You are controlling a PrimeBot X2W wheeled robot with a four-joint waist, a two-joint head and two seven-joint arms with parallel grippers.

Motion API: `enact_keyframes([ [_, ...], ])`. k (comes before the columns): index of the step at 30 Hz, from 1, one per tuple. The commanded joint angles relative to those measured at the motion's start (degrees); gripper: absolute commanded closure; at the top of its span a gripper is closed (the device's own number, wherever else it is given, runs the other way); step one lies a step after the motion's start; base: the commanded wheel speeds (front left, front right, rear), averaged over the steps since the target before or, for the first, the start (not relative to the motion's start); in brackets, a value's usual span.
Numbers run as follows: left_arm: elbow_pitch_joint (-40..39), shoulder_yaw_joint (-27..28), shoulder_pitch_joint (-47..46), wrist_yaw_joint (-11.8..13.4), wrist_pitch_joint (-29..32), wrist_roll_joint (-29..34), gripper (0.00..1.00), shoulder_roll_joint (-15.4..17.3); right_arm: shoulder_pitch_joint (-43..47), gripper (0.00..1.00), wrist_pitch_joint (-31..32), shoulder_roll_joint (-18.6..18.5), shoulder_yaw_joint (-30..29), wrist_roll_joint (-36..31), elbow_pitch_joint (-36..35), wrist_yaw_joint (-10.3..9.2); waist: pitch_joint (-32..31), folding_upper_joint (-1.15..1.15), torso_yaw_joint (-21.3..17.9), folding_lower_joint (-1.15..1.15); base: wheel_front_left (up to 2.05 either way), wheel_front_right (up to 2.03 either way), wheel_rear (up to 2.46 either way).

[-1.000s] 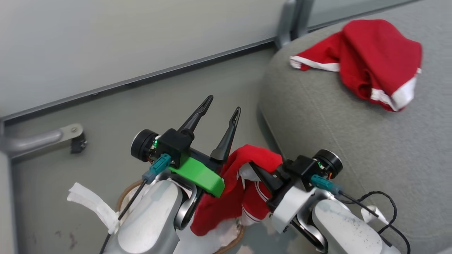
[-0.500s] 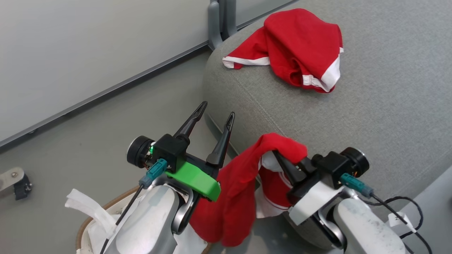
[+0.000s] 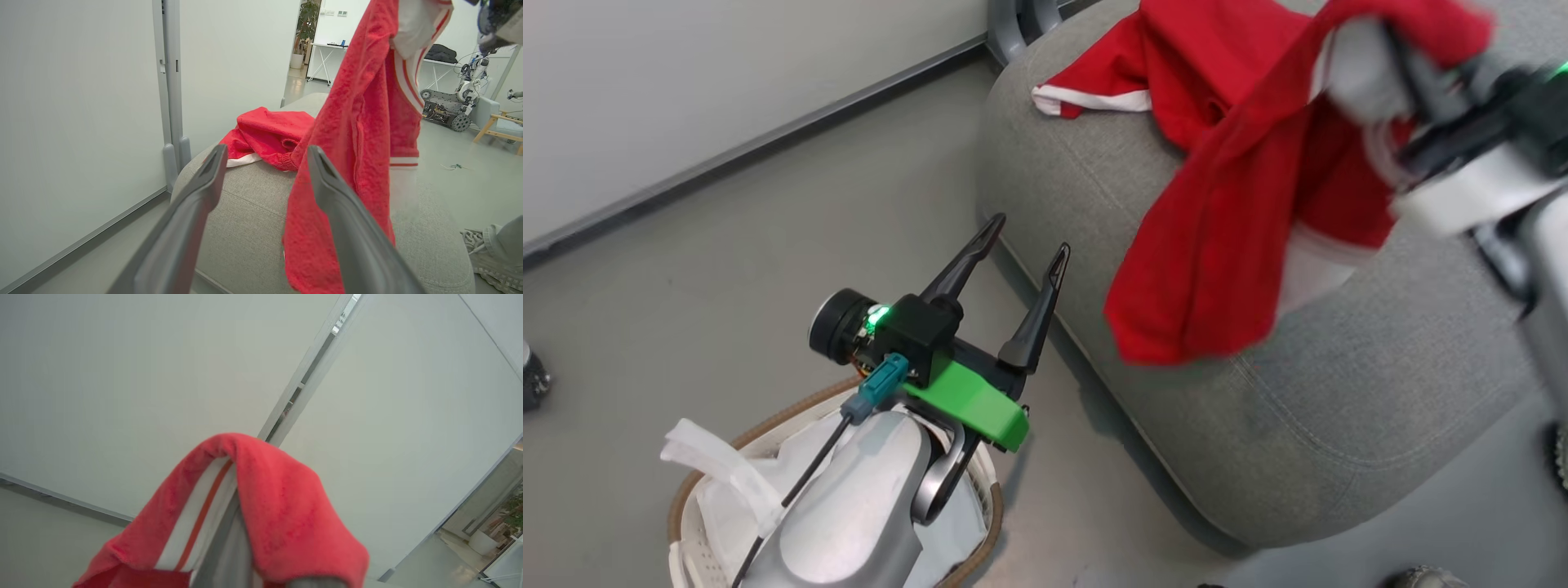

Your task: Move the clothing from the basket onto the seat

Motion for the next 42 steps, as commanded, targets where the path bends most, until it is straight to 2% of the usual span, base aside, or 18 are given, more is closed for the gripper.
enact_keyframes([
  [1, -0.1, -0.1, -1.2, -0.2, 0.0, -0.4, 0.00, 0.9, -3.0, 1.00, -0.1, -1.2, -0.8, -0.7, 0.4, -0.08, 2.7, 0.00, 2.2, 0.00, 0.00, 0.00, 0.00],
  [8, -0.6, -2.2, -3.6, -0.2, 0.0, -0.9, 0.00, 2.1, -18.7, 1.00, 0.0, -9.5, -4.1, -3.1, 6.4, -0.08, 7.5, 0.00, 5.2, 0.00, 0.00, 0.00, 0.00],
  [13, -1.2, -3.1, -5.4, -0.2, 0.0, -1.0, 0.00, 3.1, -24.2, 1.00, 0.0, -11.4, -7.6, -5.9, 10.9, -0.08, 10.7, 0.00, 7.0, 0.00, 0.00, 0.00, 0.00],
  [16, -1.6, -4.3, -6.6, -0.2, 0.0, -0.9, 0.00, 3.4, -24.9, 1.00, 0.3, -11.3, -9.4, -6.9, 14.6, -0.08, 13.0, 0.00, 8.4, 0.00, 0.00, 0.00, 0.00],
  [23, -2.8, -7.0, -9.7, -0.2, 0.0, -1.5, 0.00, 3.3, -17.4, 1.00, 0.0, -7.4, -13.0, -9.0, 24.2, -0.09, 16.8, 0.00, 10.8, 0.00, 0.00, 0.00, 0.00],
  [26, -3.3, -8.4, -10.8, -0.2, 0.0, -2.2, 0.00, 3.4, -12.4, 1.00, -0.1, -4.1, -16.1, -9.7, 27.8, -0.08, 17.6, 0.00, 11.2, 0.00, 0.00, 0.00, 0.00],
  [33, -3.2, -9.3, -10.7, -0.2, 0.0, -3.3, 0.00, 3.4, 1.4, 1.00, -0.1, 2.9, -23.5, -10.7, 28.7, -0.09, 16.6, 0.00, 11.1, 0.00, 0.00, 0.00, 0.00],
  [39, -2.4, -9.2, -9.2, -0.2, 0.0, -3.7, 0.00, 2.9, 9.2, 1.00, -0.1, 6.7, -28.6, -10.2, 26.9, -0.09, 13.8, 0.00, 10.3, 0.00, 0.00, 0.00, 0.00],
  [40, -2.2, -9.2, -9.0, -0.2, 0.0, -3.9, 0.00, 2.7, 9.9, 0.80, -0.1, 7.0, -29.3, -10.0, 26.5, -0.09, 13.3, 0.00, 10.3, 0.00, 0.00, 0.00, 0.00],
  [41, -2.2, -9.2, -8.9, -0.2, 0.0, -4.0, 0.00, 2.5, 10.9, 0.55, -0.1, 7.4, -30.2, -9.9, 25.8, -0.08, 12.6, 0.00, 10.2, 0.00, 0.00, 0.00, 0.00],
  [42, -2.1, -9.2, -8.8, -0.2, 0.0, -3.9, 0.00, 2.4, 11.9, 0.00, -0.1, 7.6, -30.8, -9.9, 25.4, -0.08, 12.1, 0.00, 10.2, 0.00, 0.00, 0.00, 0.00],
])
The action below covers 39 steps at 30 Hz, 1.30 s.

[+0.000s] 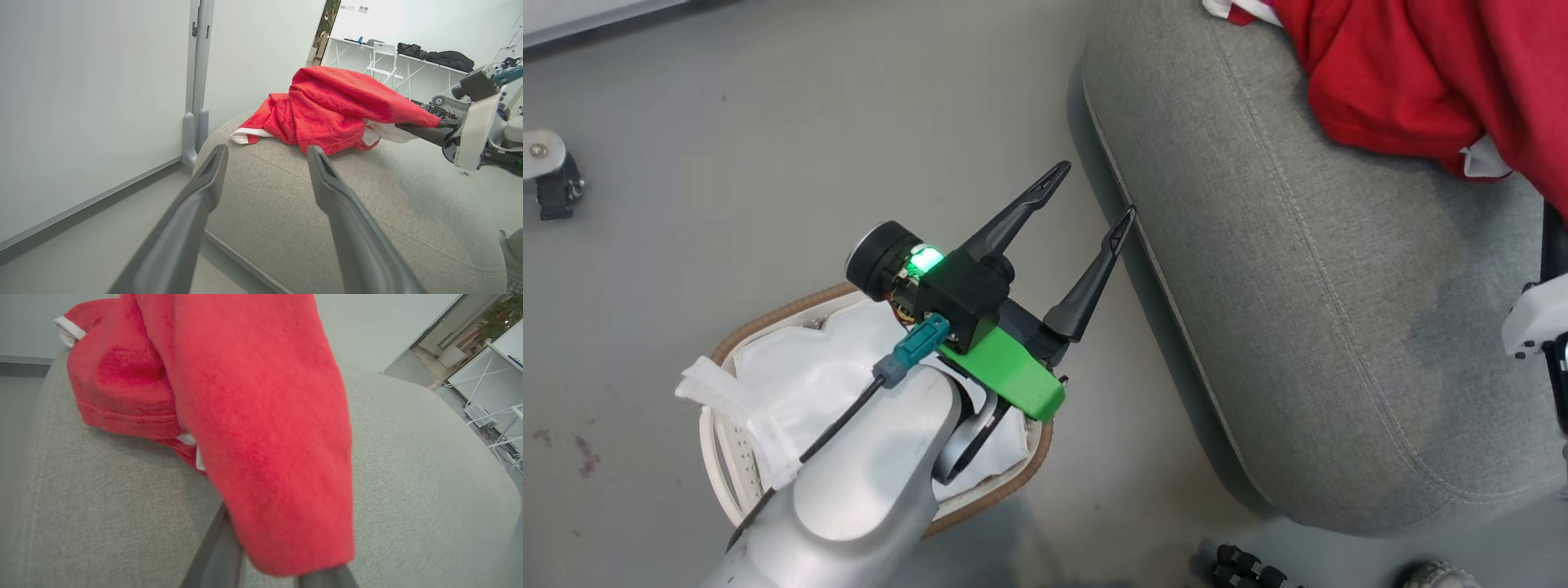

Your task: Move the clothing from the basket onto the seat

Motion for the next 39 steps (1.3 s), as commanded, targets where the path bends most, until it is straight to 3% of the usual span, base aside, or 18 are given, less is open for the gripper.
enact_keyframes([
  [1, 0.3, 0.1, 1.0, -0.2, 0.0, -0.1, 0.00, 0.0, 2.1, 0.00, -0.1, 0.3, -0.8, 0.3, -0.4, -0.08, -2.3, 0.00, -0.4, -0.01, 0.00, 0.00, 0.00],
  [9, 0.9, 1.2, 4.3, -0.2, 0.0, -0.6, 0.00, -1.6, 7.9, 0.00, -0.1, 1.1, -3.2, -0.4, -3.0, -0.08, -8.1, 0.00, -0.6, -0.01, 0.00, 0.00, 0.00],
  [20, 1.2, 4.5, 8.5, -0.2, 0.0, 1.1, 0.00, -3.2, 9.8, 0.00, -0.1, 2.6, 1.3, 1.4, -11.9, -0.08, -13.5, 0.00, 0.4, -0.01, 0.00, 0.00, 0.00],
  [31, 2.3, 9.2, 10.9, -0.2, 0.0, 2.6, 0.00, -3.0, 7.7, 0.00, 0.0, 7.3, 7.6, 4.0, -16.5, -0.08, -15.4, 0.00, 5.3, -0.01, 0.00, 0.00, 0.00],
  [39, 4.1, 16.9, 14.2, -0.2, 0.0, 4.4, 0.00, -3.0, 8.2, 0.00, 0.0, 10.5, 11.6, 5.3, -15.9, -0.08, -17.0, 0.00, 9.6, -0.01, 0.00, 0.00, 0.00],
])
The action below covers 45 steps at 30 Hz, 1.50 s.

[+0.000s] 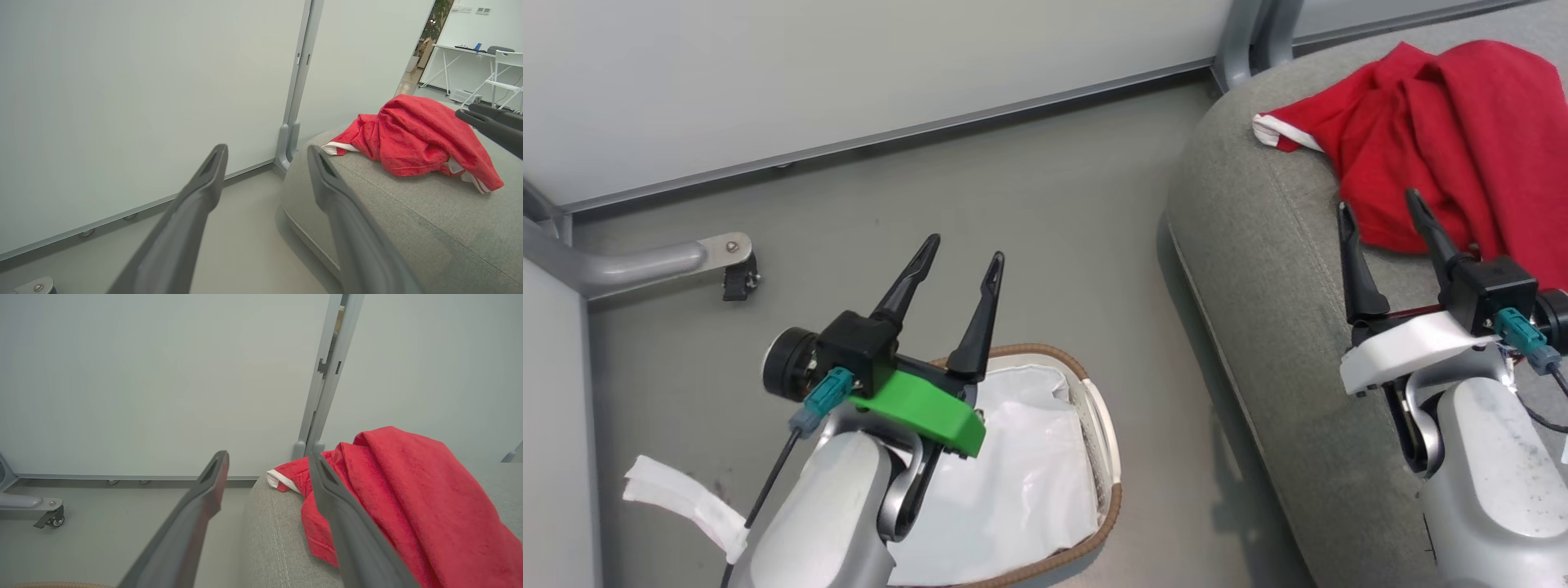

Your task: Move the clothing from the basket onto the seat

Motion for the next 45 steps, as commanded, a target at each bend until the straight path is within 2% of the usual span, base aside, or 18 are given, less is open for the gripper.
enact_keyframes([
  [1, 0.5, 1.5, 1.5, -0.2, 0.0, 0.7, 0.00, 0.2, 0.5, 0.00, 0.0, 0.6, 0.3, 0.5, 0.2, -0.08, -1.3, 0.00, 2.3, 0.00, 0.00, 0.00, 0.00],
  [9, 1.4, 12.3, 6.3, 0.3, 0.0, 3.3, 0.00, -0.2, 2.4, 0.00, 0.0, 3.1, 1.8, 1.2, 0.4, -0.08, -2.7, 0.00, 5.5, 0.00, 0.00, 0.00, 0.00],
  [18, 1.0, 24.4, 13.5, 1.0, 0.0, 6.6, 0.00, -1.5, 5.6, 0.00, 0.0, 3.8, 2.2, 1.3, 0.7, -0.08, -4.6, 0.00, 7.4, 0.00, 0.00, 0.00, 0.00],
  [28, 0.6, 28.7, 19.4, 0.5, 0.0, 7.4, 0.00, -2.3, 9.8, 0.00, 0.0, 4.0, 2.6, 1.7, 1.4, -0.08, -7.3, 0.00, 8.2, 0.00, 0.00, 0.00, 0.00],
  [34, 1.2, 27.8, 21.8, 0.2, 0.0, 2.5, 0.00, -2.4, 11.4, 0.00, 0.0, 4.0, 3.2, 2.7, 1.8, -0.08, -8.1, 0.00, 7.8, 0.00, 0.00, 0.00, 0.00],
  [35, 1.5, 27.7, 21.3, 0.3, 0.0, 2.0, 1.00, -2.4, 10.5, 1.00, 0.0, 4.2, 3.4, 2.5, 1.7, 0.00, -8.1, 0.00, 7.9, 0.00, 0.00, 0.00, 0.00],
  [39, 3.4, 27.8, 21.5, 0.3, 0.2, 1.6, 1.00, -2.8, 11.5, 1.00, 0.2, 4.6, 3.3, 3.1, 3.5, 0.01, -8.2, 0.00, 7.8, 0.00, 0.00, 0.00, 0.00],
  [45, 2.9, 28.4, 21.0, 0.3, 2.2, -4.5, 1.00, -2.7, 11.7, 1.00, 2.3, 4.6, 2.3, 10.1, 3.1, 0.01, -8.4, 0.00, 8.0, 0.00, 0.00, 0.00, 0.00],
])
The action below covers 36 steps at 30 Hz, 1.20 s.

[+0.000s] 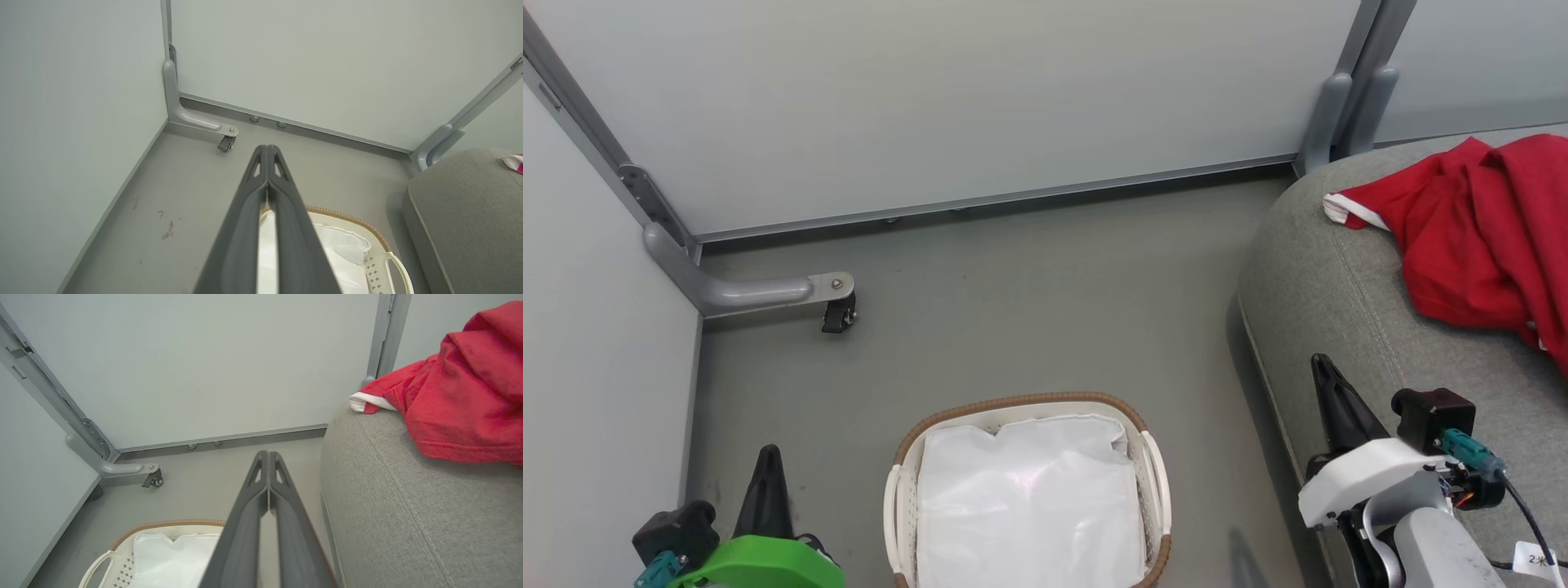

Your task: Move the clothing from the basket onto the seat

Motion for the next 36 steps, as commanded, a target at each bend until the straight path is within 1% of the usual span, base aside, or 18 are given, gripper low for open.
enact_keyframes([
  [1, -1.2, 0.4, -0.8, 0.0, 0.5, -2.6, 1.00, 0.2, -0.6, 1.00, 0.6, -0.2, -0.4, 2.8, -1.2, -0.01, 0.0, 0.00, 0.1, 0.00, 0.00, 0.00, 0.00],
  [19, -3.3, 1.3, -1.6, -0.2, 5.0, -18.6, 1.00, 0.3, 0.9, 1.00, 4.8, -0.3, -1.8, 21.2, -3.6, -0.02, -0.6, 0.00, 0.6, 0.00, 0.00, 0.00, 0.00],
  [36, -4.8, 2.2, -2.4, -0.3, 8.5, -31.0, 1.00, 0.4, 1.9, 1.00, 8.4, -0.5, -3.0, 35.4, -5.1, -0.03, -1.2, 0.00, 1.2, 0.00, 0.00, 0.00, 0.00],
])
